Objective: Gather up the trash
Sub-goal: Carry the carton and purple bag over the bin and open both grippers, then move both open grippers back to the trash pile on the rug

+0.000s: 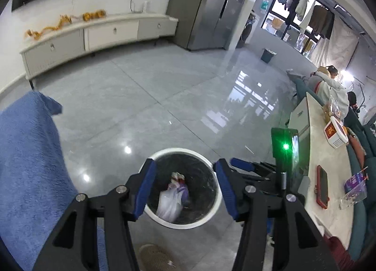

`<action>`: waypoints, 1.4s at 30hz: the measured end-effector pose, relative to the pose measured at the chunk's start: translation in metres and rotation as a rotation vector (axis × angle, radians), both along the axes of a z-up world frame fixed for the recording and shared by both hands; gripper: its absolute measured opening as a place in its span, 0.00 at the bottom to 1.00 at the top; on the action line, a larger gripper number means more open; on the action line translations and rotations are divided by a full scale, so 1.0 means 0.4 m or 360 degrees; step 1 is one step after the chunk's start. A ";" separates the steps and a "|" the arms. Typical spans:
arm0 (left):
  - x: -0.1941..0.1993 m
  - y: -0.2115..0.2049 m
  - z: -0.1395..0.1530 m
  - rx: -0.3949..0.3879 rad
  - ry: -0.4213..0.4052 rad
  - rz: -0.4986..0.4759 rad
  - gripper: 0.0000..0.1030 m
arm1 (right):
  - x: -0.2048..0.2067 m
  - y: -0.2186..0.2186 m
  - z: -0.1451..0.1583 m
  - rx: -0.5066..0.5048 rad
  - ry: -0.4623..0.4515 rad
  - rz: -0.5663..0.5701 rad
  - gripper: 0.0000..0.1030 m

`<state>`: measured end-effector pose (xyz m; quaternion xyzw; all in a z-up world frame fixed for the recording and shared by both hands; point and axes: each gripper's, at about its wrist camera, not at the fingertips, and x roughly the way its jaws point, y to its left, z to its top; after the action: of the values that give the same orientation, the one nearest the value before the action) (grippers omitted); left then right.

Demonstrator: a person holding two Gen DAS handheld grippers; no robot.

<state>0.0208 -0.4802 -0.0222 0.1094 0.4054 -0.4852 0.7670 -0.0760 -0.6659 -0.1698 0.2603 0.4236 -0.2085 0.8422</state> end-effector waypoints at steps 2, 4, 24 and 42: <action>-0.012 0.051 0.020 -0.0017 -0.0079 0.0048 0.50 | -0.008 0.015 0.016 -0.0027 -0.0001 0.0018 0.51; -0.012 0.109 0.035 -0.0035 -0.0123 0.0106 0.50 | -0.014 0.036 0.038 -0.0047 -0.0011 0.0040 0.51; 0.069 0.945 0.082 -0.0028 -0.0316 0.0792 0.50 | 0.155 0.556 0.389 -0.0195 -0.0347 0.0720 0.51; 0.265 1.116 -0.082 0.0081 -0.0129 0.0967 0.49 | 0.570 1.055 0.275 0.0003 -0.0175 0.1255 0.50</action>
<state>0.1268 -0.0339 -0.0552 0.0215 0.4007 -0.2185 0.8895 0.1519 -0.2441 -0.0599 0.0892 0.4455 0.1455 0.8789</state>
